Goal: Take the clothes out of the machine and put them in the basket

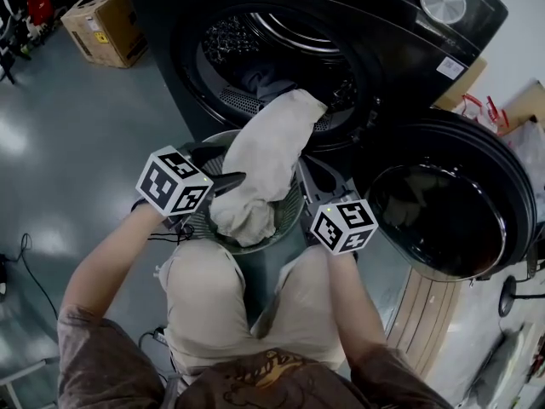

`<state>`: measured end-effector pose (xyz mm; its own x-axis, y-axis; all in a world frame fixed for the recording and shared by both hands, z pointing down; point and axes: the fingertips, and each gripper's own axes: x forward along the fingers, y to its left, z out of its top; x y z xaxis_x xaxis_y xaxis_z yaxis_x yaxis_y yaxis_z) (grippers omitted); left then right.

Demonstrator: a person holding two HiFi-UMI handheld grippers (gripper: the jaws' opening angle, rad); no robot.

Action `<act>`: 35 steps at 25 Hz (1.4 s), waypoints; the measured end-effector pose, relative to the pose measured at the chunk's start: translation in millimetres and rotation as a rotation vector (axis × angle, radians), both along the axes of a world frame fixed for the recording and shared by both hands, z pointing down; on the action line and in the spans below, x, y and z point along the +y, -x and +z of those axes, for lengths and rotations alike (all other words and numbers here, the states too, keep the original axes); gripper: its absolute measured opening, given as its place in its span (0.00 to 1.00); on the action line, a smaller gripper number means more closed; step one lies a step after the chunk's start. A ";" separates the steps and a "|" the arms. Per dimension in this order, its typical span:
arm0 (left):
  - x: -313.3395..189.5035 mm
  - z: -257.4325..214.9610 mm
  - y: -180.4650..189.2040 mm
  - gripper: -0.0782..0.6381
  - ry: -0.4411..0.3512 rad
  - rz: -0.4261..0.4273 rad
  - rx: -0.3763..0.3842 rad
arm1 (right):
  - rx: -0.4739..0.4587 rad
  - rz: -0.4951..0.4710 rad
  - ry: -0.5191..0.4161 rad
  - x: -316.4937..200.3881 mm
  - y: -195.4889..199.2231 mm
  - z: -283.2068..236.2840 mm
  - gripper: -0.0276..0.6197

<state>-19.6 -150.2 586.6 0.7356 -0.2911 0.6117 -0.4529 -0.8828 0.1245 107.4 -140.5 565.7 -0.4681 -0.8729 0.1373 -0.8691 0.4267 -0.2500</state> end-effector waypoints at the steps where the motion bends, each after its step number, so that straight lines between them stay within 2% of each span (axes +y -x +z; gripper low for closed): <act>1: -8.3 -5.8 -1.7 0.54 -0.026 -0.015 0.013 | 0.001 0.003 -0.001 0.4 -0.8 -0.7 0.04; 8: -78.4 -16.8 -34.8 0.60 -0.196 -0.120 0.070 | 0.012 -0.004 -0.010 3.6 4.9 -5.3 0.04; 12: -120.2 -0.6 -67.0 0.60 -0.238 -0.132 0.042 | 0.024 0.000 -0.013 5.4 5.0 -6.7 0.04; 18: -185.3 24.4 -102.1 0.60 -0.273 -0.187 -0.026 | 0.040 0.025 -0.014 8.7 -1.4 -8.1 0.04; 23: -223.3 48.2 -101.2 0.60 -0.247 -0.258 -0.088 | 0.039 0.039 -0.018 10.4 -3.9 -10.9 0.04; 25: -233.2 54.8 -99.3 0.60 -0.231 -0.283 -0.089 | 0.045 0.038 -0.020 10.2 -3.4 -11.4 0.04; 27: -239.5 56.9 -98.2 0.55 -0.215 -0.308 -0.079 | 0.048 0.041 -0.021 9.7 -5.0 -11.3 0.04; 30: -240.2 59.2 -97.7 0.32 -0.200 -0.324 -0.078 | 0.046 0.052 -0.018 9.0 -9.1 -10.0 0.04; 32: -235.3 59.6 -97.8 0.21 -0.188 -0.323 -0.073 | 0.046 0.054 -0.017 8.6 -10.5 -9.3 0.04; 35: -219.3 55.1 -95.4 0.19 -0.179 -0.298 -0.061 | 0.047 0.055 -0.014 8.1 -13.8 -7.7 0.04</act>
<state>75.7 -369.6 641.7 0.5656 -0.5939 0.5721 -0.6958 -0.7161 -0.0555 121.3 -132.4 558.0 -0.4123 -0.8994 0.1452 -0.9021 0.3808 -0.2027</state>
